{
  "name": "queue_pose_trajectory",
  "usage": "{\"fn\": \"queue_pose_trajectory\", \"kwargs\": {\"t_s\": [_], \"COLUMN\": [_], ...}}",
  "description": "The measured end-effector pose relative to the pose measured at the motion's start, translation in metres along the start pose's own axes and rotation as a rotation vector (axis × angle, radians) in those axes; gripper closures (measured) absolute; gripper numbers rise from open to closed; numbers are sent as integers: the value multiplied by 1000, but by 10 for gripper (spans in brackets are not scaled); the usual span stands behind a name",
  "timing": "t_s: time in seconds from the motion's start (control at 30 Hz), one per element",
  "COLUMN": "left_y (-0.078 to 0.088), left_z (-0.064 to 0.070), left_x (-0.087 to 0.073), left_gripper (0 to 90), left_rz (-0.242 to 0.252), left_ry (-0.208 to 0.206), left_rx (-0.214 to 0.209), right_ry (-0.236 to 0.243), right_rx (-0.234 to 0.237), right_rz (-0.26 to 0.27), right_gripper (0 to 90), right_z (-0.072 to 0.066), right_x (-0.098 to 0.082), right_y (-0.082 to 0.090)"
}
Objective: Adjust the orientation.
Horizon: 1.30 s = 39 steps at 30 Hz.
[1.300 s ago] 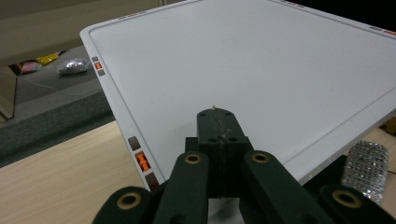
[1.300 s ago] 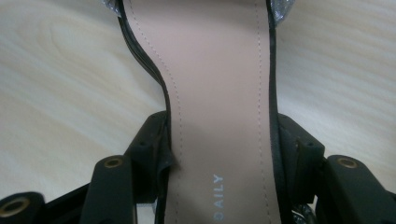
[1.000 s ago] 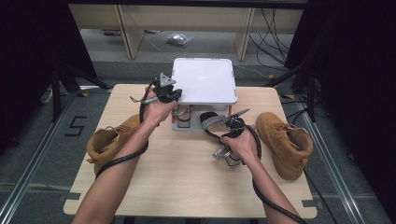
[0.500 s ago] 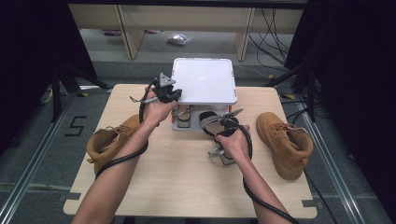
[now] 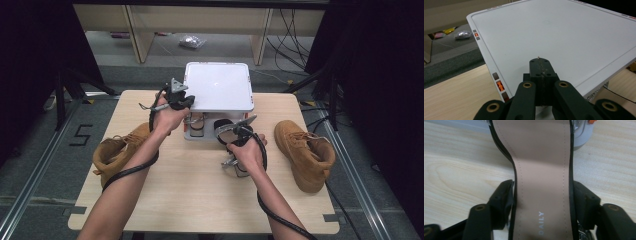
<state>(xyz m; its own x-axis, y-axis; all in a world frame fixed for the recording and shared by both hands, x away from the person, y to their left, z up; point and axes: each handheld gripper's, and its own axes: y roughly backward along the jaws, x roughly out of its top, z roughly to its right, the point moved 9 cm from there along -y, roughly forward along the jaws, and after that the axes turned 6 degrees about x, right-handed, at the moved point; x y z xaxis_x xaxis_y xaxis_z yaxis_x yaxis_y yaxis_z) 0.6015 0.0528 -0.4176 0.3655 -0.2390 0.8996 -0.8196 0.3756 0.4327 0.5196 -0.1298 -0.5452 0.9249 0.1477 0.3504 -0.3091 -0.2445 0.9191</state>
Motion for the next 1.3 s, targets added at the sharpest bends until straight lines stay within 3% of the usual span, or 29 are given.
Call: {"fn": "queue_pose_trajectory", "kwargs": {"t_s": [0.23,0.27,0.53,0.57,0.6,0.7,0.87,0.97,1.0,1.07,1.1,1.17,1.2,1.23,1.3], "left_y": [0,0,0,0,0,0,0,0,0,0,0,0,0,0,0], "left_z": [-1,-1,0,0,0,0,0,0,0,0,0,0,0,0,0], "left_x": [0,0,0,0,0,0,0,0,0,0,0,0,0,0,0], "left_gripper": [898,898,898,898,899,899,899,899,899,899,899,899,899,899,899], "left_rz": [-4,-4,0,-2,-2,-4,-6,-3,-3,2,3,1,0,-2,-1], "left_ry": [-4,-4,-10,-10,-10,-17,-11,-6,-1,-2,-2,-1,0,-4,-10], "left_rx": [-1,-1,6,8,8,13,10,6,6,8,8,6,6,7,8], "right_ry": [29,26,47,75,75,68,67,45,45,70,81,75,45,95,86], "right_rx": [10,26,76,82,82,115,120,121,121,128,113,112,116,104,101], "right_rz": [1,36,92,102,102,124,133,105,105,99,87,82,58,46,14], "right_gripper": [325,322,343,360,360,470,590,699,699,759,829,852,877,900,900], "right_z": [0,-1,1,4,4,6,11,13,13,17,21,21,19,25,26], "right_x": [-2,0,-4,-3,-3,-7,-11,-19,-19,-21,-24,-26,-31,-34,-41], "right_y": [8,14,43,46,46,58,67,72,72,73,75,76,77,76,75]}}
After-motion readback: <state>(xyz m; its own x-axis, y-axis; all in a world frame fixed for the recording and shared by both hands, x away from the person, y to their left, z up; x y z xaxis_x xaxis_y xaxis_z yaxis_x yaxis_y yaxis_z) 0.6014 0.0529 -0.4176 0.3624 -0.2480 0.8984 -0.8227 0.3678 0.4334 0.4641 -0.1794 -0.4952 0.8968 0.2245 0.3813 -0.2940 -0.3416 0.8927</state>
